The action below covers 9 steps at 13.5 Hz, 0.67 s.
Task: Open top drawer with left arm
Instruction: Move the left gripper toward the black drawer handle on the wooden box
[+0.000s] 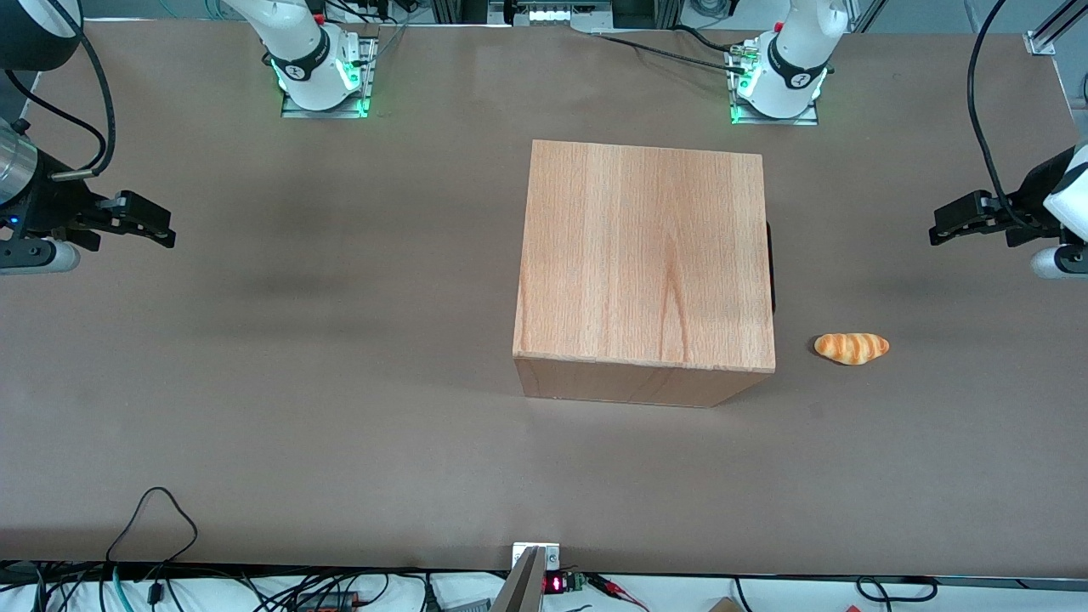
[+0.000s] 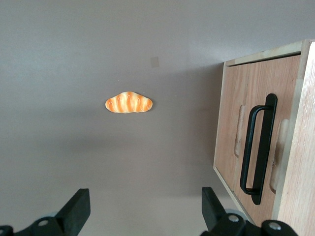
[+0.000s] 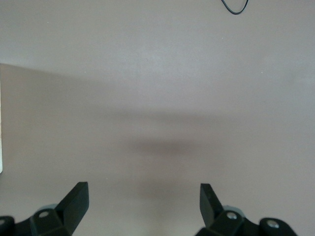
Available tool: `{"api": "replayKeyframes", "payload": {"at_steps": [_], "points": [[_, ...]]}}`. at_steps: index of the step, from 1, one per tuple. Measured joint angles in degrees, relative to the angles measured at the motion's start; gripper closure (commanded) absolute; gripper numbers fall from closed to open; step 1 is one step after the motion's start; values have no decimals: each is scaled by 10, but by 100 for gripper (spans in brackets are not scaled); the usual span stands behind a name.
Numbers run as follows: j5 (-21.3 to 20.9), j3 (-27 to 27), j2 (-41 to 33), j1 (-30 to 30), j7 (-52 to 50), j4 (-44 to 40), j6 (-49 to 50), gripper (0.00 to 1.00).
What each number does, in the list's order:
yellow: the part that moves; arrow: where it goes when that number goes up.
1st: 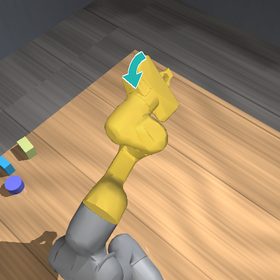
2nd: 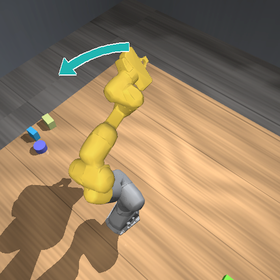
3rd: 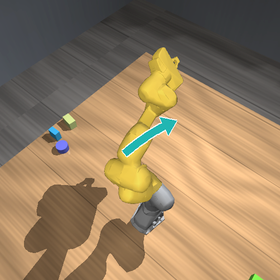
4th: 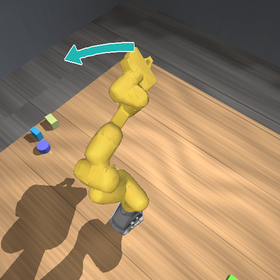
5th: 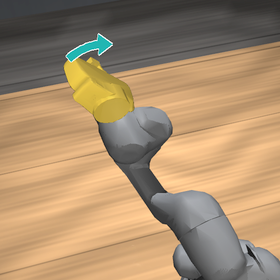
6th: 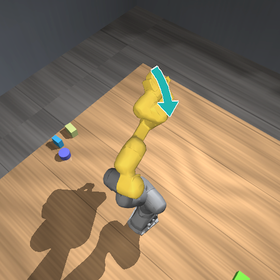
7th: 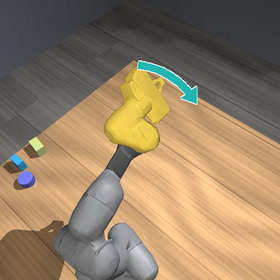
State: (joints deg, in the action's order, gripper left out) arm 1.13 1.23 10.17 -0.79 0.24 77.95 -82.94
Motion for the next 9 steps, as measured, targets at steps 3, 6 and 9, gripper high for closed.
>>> {"api": "replayKeyframes", "payload": {"at_steps": [3,6,9], "points": [[0,0,0,0,0,0,0,0],[0,-1,0,-1,0,2,3,0],[1,-3,3,-4,0,9,23,0]]}}
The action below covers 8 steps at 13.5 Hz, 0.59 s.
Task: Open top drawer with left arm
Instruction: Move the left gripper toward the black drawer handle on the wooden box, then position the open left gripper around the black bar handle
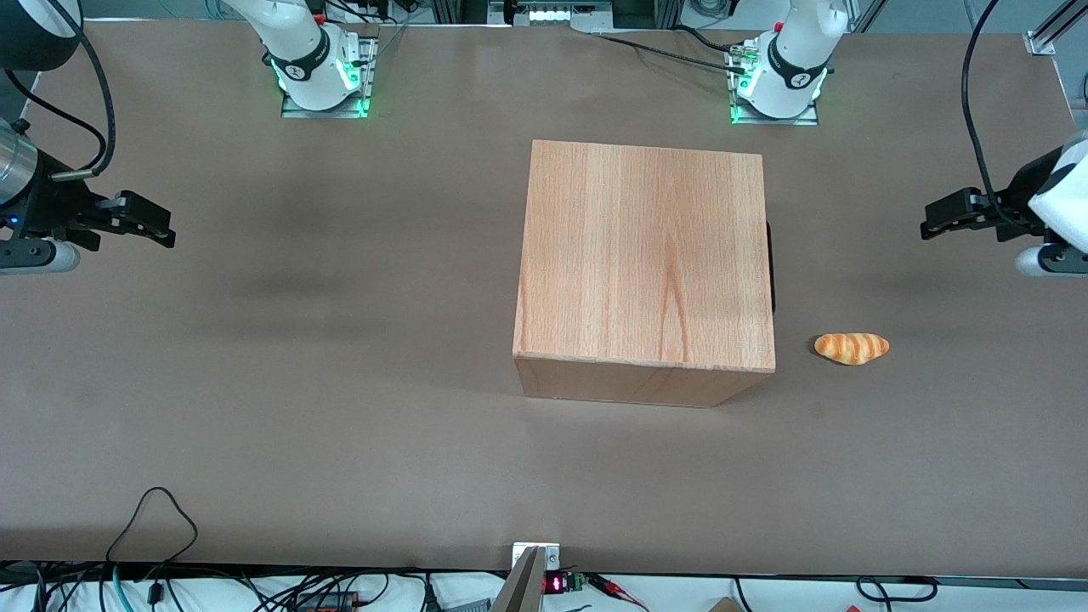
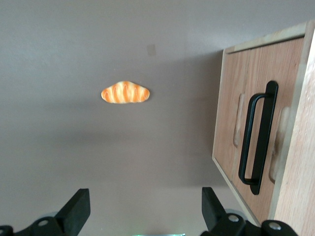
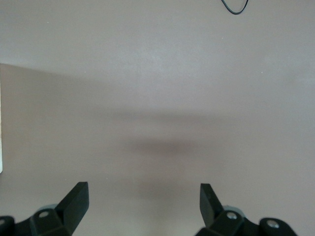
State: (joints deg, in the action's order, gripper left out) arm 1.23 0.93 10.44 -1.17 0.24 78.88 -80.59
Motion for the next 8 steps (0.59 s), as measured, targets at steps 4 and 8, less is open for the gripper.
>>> {"api": "replayKeyframes", "payload": {"at_steps": [4,8], "points": [[1,-3,46,-16,0,13,0,0],[39,-6,80,-40,0,14,0,0]]}}
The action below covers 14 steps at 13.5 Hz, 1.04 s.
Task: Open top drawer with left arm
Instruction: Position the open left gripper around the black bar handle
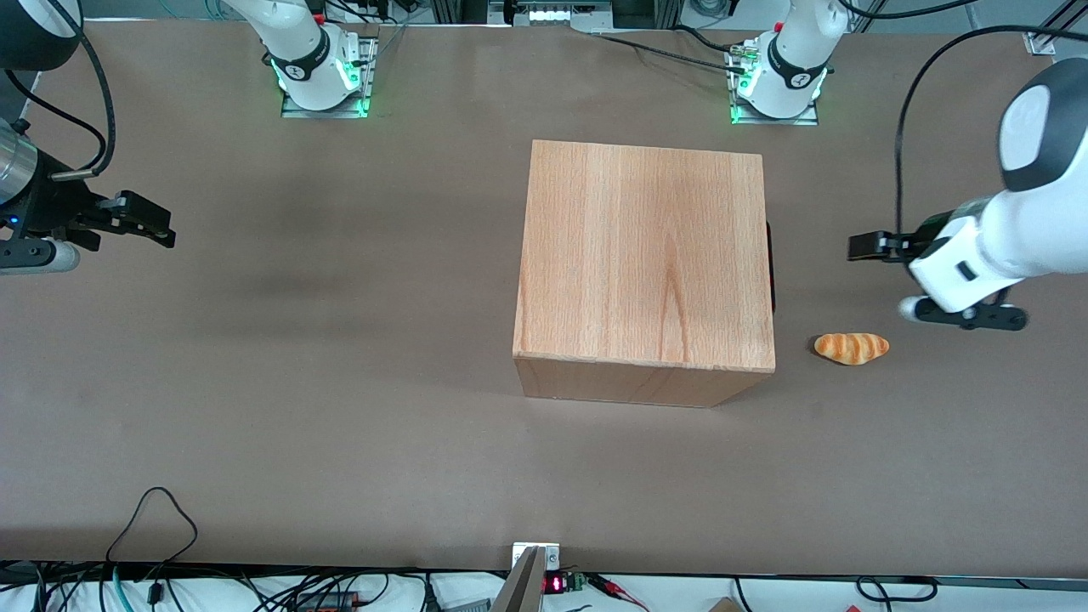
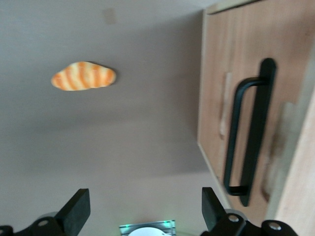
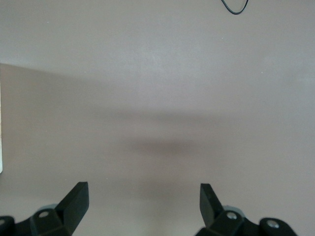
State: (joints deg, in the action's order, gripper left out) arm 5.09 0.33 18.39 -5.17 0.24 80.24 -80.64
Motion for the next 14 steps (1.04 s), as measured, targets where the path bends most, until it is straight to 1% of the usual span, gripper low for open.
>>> {"api": "replayKeyframes", "payload": {"at_steps": [5,8,10,14], "points": [[48,-3,36,-3,1,1,0,0],[68,-4,50,-3,1,1,0,0],[91,-4,60,-2,1,1,0,0],[113,-3,84,-1,1,2,0,0]]}}
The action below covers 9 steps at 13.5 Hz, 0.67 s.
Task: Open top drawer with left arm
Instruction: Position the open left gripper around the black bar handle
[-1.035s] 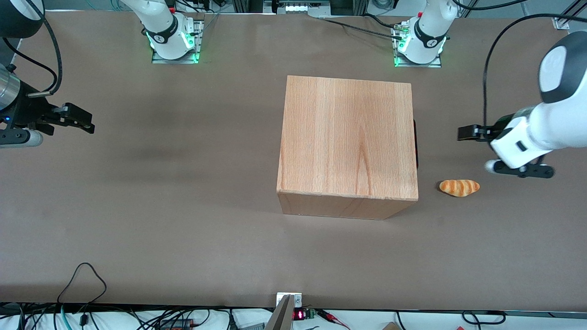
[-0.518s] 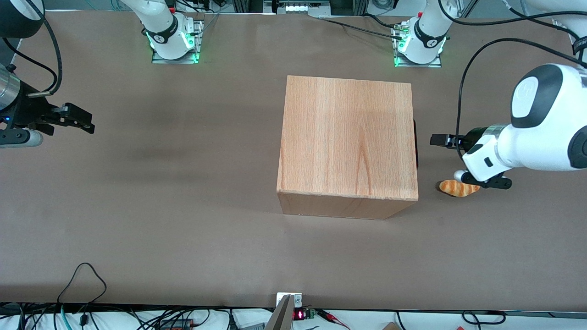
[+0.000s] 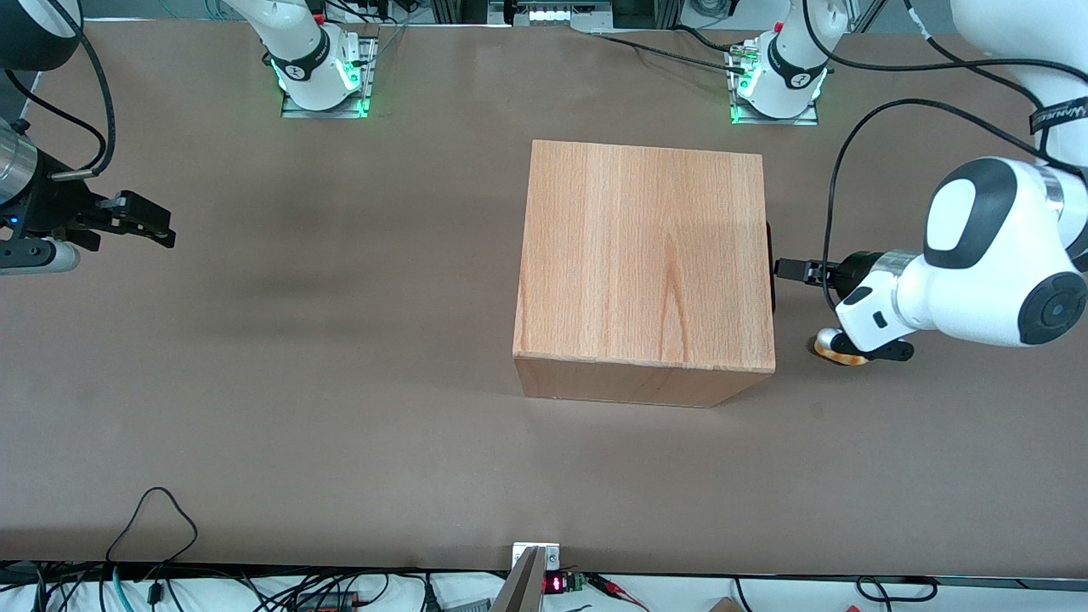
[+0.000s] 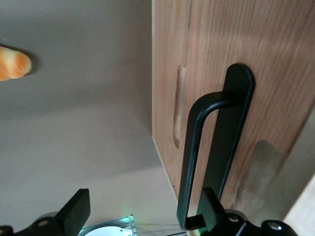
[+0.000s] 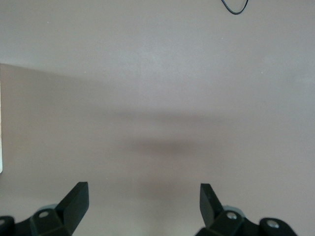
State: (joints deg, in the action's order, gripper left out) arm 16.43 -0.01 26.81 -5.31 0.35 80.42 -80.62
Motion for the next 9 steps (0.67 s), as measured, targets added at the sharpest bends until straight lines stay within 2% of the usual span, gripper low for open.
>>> {"api": "replayKeyframes", "payload": {"at_steps": [4,9], "points": [[23,2,19,4,0,0,0,0],[25,2,25,4,0,0,0,0]]}}
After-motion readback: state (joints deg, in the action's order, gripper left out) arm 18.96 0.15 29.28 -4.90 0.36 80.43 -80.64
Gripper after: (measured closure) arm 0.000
